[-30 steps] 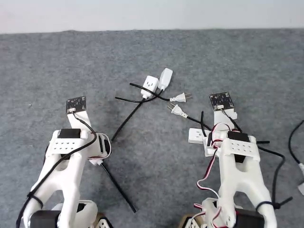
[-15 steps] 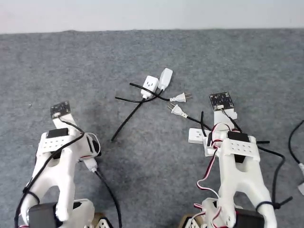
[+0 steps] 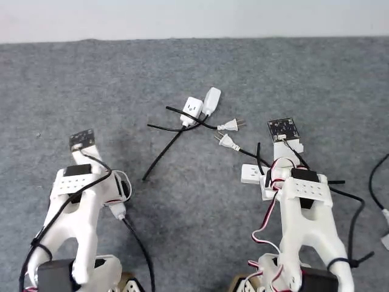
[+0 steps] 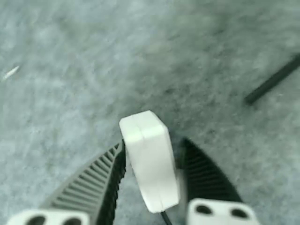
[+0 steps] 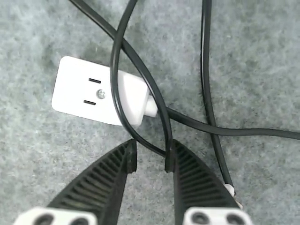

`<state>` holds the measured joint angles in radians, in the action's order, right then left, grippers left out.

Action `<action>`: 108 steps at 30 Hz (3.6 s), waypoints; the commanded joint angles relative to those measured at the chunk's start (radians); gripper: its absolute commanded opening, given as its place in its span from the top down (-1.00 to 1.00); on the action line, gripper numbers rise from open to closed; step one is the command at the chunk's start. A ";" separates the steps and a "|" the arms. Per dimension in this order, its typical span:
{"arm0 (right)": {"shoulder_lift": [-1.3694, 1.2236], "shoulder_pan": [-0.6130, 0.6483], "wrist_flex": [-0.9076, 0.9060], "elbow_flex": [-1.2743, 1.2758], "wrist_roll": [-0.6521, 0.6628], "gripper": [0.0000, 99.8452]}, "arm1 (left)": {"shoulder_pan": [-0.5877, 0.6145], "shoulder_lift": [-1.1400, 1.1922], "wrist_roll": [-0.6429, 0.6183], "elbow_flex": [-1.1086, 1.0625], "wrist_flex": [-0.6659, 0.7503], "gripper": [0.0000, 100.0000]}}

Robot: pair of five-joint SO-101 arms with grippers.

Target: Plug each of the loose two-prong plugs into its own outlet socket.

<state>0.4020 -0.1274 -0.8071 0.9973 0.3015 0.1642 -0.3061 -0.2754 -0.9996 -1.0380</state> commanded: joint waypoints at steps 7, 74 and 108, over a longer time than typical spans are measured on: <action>0.025 0.004 0.018 -0.006 0.011 0.79 | -0.180 -0.012 0.035 0.013 0.135 0.97; 0.025 -0.067 0.019 -0.011 0.012 0.79 | -0.566 0.109 -0.247 0.228 0.087 0.98; 0.025 -0.035 0.021 -0.008 0.025 0.79 | -0.399 0.052 -0.028 0.246 0.044 0.97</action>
<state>0.4020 -0.1688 -0.8071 0.9973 0.3199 -0.2455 -0.2401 -0.3261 -0.8186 -0.9628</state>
